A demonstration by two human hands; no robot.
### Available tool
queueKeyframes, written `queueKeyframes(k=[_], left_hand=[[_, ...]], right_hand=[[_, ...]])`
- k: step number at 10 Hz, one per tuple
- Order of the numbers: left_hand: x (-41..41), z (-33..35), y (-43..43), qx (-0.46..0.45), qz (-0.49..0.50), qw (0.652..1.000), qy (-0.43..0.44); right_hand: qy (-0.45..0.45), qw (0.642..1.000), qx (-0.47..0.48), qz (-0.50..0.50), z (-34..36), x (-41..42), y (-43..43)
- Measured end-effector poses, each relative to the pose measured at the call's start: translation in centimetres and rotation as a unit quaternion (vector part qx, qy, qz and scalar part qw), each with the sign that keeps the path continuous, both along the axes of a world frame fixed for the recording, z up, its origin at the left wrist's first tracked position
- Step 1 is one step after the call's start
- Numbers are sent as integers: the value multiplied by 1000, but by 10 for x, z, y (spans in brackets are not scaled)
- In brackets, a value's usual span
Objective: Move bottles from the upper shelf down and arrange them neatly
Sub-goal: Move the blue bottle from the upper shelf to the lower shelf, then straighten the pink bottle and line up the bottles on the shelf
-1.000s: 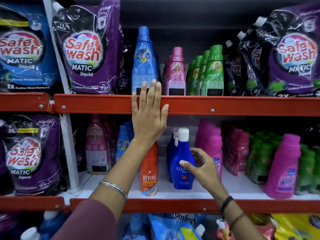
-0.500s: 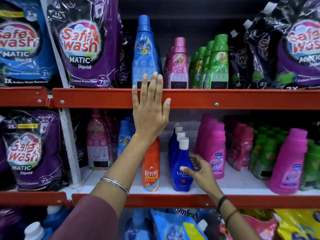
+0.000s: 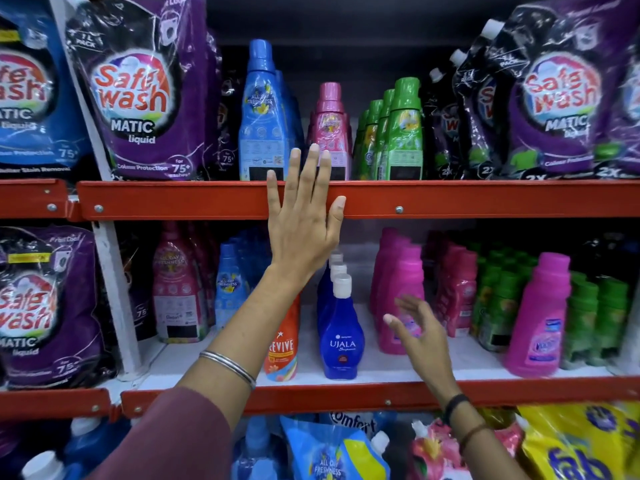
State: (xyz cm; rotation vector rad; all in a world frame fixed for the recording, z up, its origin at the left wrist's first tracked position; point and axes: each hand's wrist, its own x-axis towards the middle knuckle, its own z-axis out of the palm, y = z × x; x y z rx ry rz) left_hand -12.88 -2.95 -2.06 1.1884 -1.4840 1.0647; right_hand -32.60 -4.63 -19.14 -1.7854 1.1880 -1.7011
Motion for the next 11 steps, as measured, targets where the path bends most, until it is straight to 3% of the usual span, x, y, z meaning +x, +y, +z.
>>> queueKeyframes(k=[1,3,4,6,9,11], left_hand=[[-19,4,-2,9,-6,1000,0],[-28,5,-9,13,22,1000,7],[-29,4,-11,3,26,1000,10],[-32,0,-16,-19,24,999,18],[-32,-1,-18,-31,29,999,19],[-31,-1,-18,-33,26,999,20]], right_hand=[[-26,992,-66,-101,9,-37,5],[-60,934,-132,-325,14,-119,3],[-109,935,-72,-330,13,-144,2],[-53,939,89,-327,-8,-166,-11],[51,913,79,-398,3,-172,1],[65,921,40,-382,21,-123,15]])
